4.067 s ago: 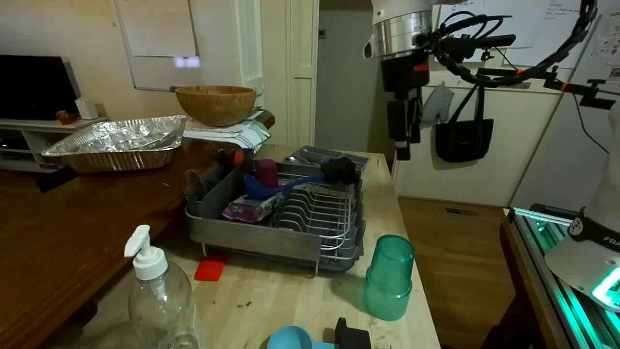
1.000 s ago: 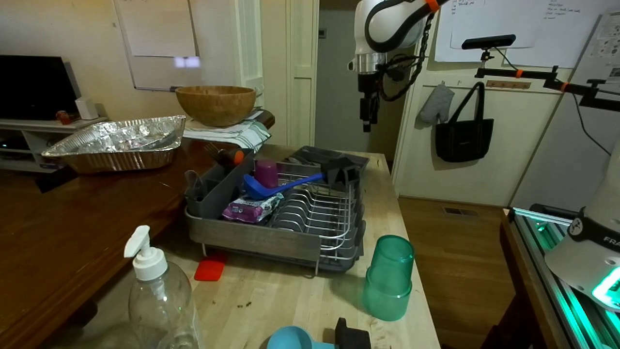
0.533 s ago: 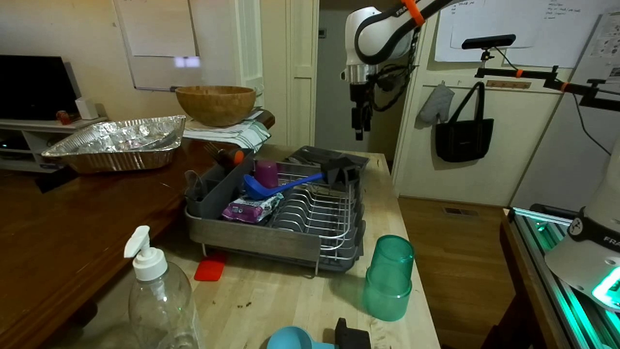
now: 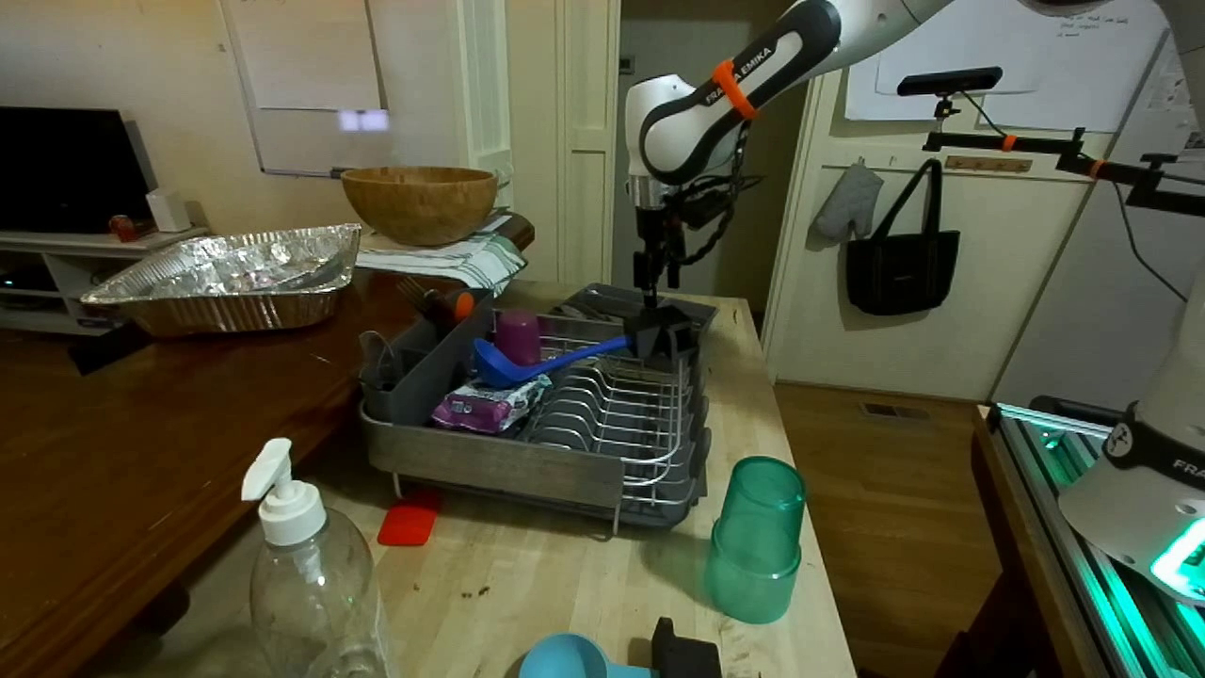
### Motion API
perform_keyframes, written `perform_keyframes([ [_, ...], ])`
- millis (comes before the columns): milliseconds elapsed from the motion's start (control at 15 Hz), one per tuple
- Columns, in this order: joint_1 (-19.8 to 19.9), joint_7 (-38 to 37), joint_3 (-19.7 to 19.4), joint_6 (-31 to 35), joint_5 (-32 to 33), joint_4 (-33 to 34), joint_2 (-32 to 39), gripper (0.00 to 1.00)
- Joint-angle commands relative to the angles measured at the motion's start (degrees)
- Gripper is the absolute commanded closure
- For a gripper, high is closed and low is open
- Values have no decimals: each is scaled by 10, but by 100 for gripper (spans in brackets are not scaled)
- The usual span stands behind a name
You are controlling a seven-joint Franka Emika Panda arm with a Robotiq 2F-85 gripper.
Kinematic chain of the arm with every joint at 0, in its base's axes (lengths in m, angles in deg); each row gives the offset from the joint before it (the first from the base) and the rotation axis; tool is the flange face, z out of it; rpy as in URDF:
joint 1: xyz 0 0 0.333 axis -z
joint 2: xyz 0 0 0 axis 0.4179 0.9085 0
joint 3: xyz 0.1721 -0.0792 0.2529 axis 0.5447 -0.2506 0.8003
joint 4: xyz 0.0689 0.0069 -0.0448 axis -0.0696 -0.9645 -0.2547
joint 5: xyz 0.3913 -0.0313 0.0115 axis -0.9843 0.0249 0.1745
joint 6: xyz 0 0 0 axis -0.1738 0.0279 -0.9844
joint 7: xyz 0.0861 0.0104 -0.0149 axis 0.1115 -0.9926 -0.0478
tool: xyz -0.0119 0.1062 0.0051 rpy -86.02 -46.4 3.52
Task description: Move the fork to the left
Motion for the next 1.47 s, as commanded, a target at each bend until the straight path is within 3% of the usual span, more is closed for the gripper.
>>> perform_keyframes([
  [0, 1, 0, 1, -1, 1, 1, -1, 0],
  [200, 12, 39, 5, 39, 2, -1, 6, 0],
  [600, 3, 17, -10, 94, 23, 54, 72, 0],
  [1400, 6, 5, -2, 48, 11, 204, 208, 0],
])
